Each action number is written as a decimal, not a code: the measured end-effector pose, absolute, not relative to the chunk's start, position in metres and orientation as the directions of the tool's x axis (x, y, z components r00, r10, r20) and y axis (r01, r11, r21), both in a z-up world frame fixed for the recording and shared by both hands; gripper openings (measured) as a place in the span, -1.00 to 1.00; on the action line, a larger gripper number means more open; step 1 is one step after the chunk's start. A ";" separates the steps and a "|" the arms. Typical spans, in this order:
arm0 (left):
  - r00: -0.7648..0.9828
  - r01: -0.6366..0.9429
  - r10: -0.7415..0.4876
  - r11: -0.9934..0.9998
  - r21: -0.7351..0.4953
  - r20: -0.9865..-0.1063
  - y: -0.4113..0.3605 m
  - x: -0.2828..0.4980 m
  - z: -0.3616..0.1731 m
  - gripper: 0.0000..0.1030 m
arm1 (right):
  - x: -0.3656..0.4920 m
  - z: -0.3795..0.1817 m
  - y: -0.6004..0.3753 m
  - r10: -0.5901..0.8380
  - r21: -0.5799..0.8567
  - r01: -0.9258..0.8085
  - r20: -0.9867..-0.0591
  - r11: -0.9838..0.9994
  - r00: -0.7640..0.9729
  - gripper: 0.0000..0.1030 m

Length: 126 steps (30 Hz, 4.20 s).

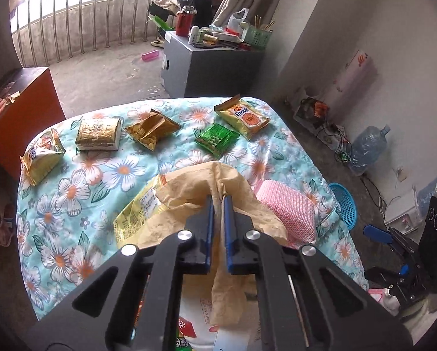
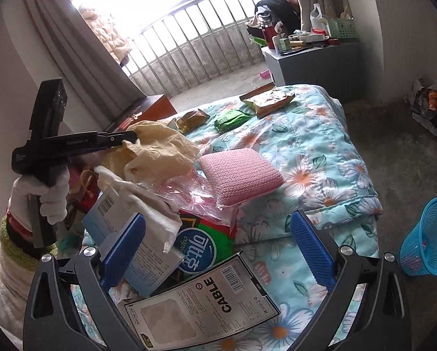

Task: Collect trash
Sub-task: 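Return to the bed and grasp the crumpled beige paper with the left tool, then grasp the yellow snack bag with the right tool while the left tool holds the beige paper, then carry the beige paper and snack bag over the blue wastebasket and open both tools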

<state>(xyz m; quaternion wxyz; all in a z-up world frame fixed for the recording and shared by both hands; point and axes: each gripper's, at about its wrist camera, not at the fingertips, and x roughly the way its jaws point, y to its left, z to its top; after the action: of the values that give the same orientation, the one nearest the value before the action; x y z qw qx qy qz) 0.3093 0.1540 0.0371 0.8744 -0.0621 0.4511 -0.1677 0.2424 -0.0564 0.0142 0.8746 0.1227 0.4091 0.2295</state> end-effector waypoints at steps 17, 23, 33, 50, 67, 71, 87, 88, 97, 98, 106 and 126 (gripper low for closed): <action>0.808 0.262 -0.365 0.926 -0.272 -0.462 0.195 0.240 0.127 -0.99 | 0.244 0.038 -0.041 0.581 0.472 -0.343 -0.591 0.812 0.560 0.87; 0.849 0.199 -0.287 0.952 -0.233 -0.444 0.212 0.218 0.131 -0.99 | 0.251 0.048 -0.009 0.661 0.511 -0.421 -0.559 0.750 0.501 0.74; 0.841 0.130 -0.245 0.957 -0.260 -0.482 0.246 0.201 0.102 -0.99 | 0.267 0.054 0.063 0.666 0.424 -0.531 -0.605 0.734 0.437 0.42; 0.856 -0.033 -0.144 0.943 -0.332 -0.496 0.322 0.190 0.076 -0.99 | 0.397 0.063 0.198 0.499 0.374 -0.657 -0.866 0.655 0.005 0.42; 0.826 -0.073 -0.158 0.922 -0.380 -0.542 0.358 0.195 0.039 -0.99 | 0.436 -0.043 0.283 0.065 0.273 -0.763 -0.954 0.586 -0.292 0.43; 0.823 -0.077 -0.163 0.917 -0.391 -0.545 0.361 0.199 0.034 -0.99 | 0.426 -0.045 0.290 0.035 0.263 -0.786 -0.955 0.559 -0.295 0.25; 0.842 -0.094 -0.134 0.917 -0.387 -0.522 0.357 0.193 0.036 -0.99 | 0.388 -0.003 0.300 0.137 0.168 -0.852 -0.984 0.496 -0.114 -0.86; 0.846 -0.094 -0.132 0.917 -0.387 -0.517 0.356 0.189 0.039 -0.99 | 0.389 0.002 0.298 0.158 0.163 -0.845 -0.983 0.510 -0.094 -0.86; 0.887 -0.049 -0.123 0.933 -0.357 -0.444 0.331 0.157 0.087 -0.99 | 0.385 0.090 0.223 0.397 0.162 -0.726 -0.903 0.668 0.164 -0.88; 0.891 -0.035 -0.128 0.937 -0.349 -0.435 0.324 0.154 0.093 -0.99 | 0.381 0.102 0.208 0.419 0.164 -0.712 -0.886 0.682 0.197 -0.88; 0.865 0.154 -0.255 0.955 -0.254 -0.432 0.229 0.147 0.133 -0.99 | 0.315 0.172 0.048 0.519 0.213 -0.577 -0.735 0.788 0.437 -0.88; 0.311 0.736 -0.541 0.657 -0.162 -0.782 -0.239 0.232 0.094 -0.99 | 0.156 0.071 -0.379 0.163 0.411 0.178 -0.668 0.894 0.726 -0.88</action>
<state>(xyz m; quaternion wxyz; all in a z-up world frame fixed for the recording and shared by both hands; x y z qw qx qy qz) 0.2318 -0.2393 0.0945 0.8016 0.1134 0.4313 -0.3982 0.1562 -0.3792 0.0714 0.9000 0.2301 0.3702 -0.0042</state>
